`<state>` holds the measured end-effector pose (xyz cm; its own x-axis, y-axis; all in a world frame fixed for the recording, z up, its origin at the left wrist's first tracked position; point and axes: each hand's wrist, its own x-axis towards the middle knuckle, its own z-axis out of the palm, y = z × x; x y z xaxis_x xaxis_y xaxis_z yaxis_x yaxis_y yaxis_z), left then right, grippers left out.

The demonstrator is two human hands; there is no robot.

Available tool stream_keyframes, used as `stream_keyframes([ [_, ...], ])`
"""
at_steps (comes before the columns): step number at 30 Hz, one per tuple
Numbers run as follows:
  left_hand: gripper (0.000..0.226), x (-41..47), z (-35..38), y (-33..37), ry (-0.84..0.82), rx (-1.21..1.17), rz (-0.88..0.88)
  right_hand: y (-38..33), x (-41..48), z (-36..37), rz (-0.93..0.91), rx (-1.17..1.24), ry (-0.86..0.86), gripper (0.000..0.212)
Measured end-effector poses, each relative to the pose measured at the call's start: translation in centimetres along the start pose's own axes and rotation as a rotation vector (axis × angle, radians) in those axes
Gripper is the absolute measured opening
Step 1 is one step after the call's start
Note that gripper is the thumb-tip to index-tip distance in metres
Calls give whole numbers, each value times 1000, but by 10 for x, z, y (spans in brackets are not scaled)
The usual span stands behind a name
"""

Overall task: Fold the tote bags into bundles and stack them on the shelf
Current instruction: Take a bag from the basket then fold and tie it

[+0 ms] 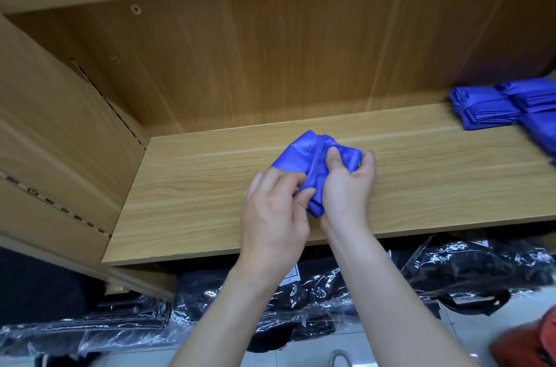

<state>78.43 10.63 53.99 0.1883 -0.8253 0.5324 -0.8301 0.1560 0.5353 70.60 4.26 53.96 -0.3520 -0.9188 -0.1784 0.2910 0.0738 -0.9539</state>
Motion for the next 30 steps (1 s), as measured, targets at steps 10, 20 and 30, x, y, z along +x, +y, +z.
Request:
stream_keyframes([
  [10,55,8,-28,21,-147,66,303,-27,6,-14,508,177,-330,23],
  [20,25,43,-49,-8,-308,-318,-59,-43,14,-43,422,-105,-842,57],
  [30,42,29,-10,13,-102,-935,-648,-17,-16,-26,-239,-373,-253,45],
])
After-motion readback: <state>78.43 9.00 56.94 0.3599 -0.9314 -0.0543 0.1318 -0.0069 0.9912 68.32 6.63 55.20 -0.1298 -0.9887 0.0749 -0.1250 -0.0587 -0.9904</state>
